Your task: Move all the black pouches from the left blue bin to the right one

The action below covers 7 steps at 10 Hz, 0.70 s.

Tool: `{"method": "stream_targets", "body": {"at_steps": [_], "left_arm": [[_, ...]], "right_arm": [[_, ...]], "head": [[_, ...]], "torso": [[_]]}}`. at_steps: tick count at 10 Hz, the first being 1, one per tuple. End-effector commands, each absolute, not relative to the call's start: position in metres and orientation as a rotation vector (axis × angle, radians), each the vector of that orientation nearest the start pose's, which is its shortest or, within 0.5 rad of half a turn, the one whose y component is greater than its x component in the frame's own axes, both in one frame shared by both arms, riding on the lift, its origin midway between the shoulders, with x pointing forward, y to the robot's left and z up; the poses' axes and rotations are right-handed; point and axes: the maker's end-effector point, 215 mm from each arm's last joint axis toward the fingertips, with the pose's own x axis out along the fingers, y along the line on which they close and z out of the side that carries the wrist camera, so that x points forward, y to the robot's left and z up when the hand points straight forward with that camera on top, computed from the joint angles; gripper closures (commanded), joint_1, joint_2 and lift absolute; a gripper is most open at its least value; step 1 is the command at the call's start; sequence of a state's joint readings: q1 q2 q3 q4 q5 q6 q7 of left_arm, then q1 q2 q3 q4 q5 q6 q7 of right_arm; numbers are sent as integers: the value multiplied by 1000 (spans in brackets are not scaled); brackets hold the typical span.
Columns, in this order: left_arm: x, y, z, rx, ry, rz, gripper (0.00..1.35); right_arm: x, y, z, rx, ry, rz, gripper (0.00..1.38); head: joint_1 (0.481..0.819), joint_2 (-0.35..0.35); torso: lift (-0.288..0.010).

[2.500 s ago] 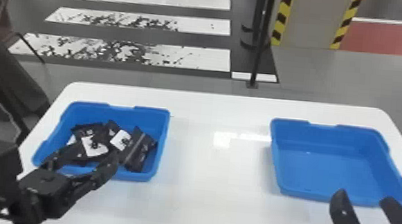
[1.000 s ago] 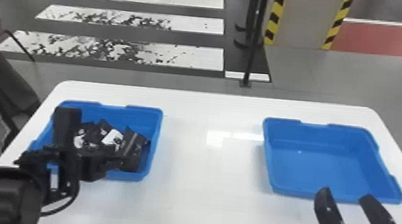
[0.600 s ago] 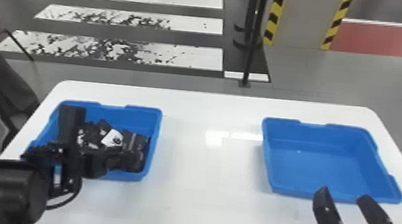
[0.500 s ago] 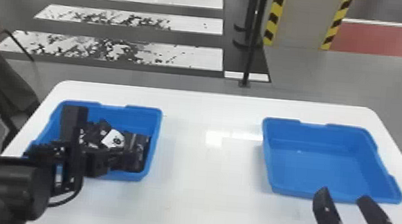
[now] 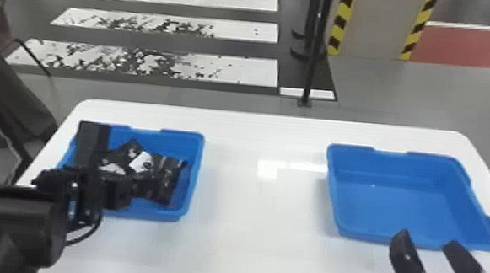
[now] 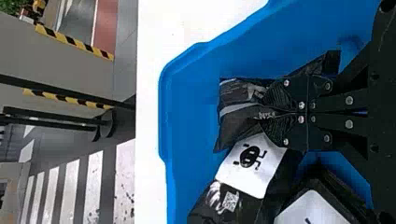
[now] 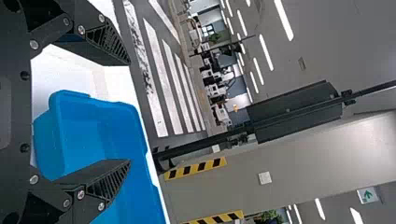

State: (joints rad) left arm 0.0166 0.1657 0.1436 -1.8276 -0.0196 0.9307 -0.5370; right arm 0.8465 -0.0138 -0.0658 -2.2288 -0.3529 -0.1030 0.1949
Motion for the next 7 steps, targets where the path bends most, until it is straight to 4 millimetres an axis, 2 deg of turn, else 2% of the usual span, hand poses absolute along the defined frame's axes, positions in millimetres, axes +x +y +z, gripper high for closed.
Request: {"method": "stream_targets", "body": {"at_steps": [1,2,4,6,7], "left_arm": [[501,276,-433,-51,653,-302,1202],[494,272,-420,-63,627,-316,1202],[474,244,-390,-83,566,-386,1202],[450,190,-361,-113,511,-511,1202],[438,161,-354,-141,503,-577,1202]], "right_arm": [[345,-229,-330,300,46,110,308],[346,-228,-328,302,41,115,306],[352,-219,-323,319,28,149,308],[357,-200,-318,394,43,202,308],[358,-188,-320,423,69,242,308]], "head": [[695,52],[695,59],[695,58],[695,28],[695,1]], "torso": [[-140],[-140],[-140],[-140],[-140]]}}
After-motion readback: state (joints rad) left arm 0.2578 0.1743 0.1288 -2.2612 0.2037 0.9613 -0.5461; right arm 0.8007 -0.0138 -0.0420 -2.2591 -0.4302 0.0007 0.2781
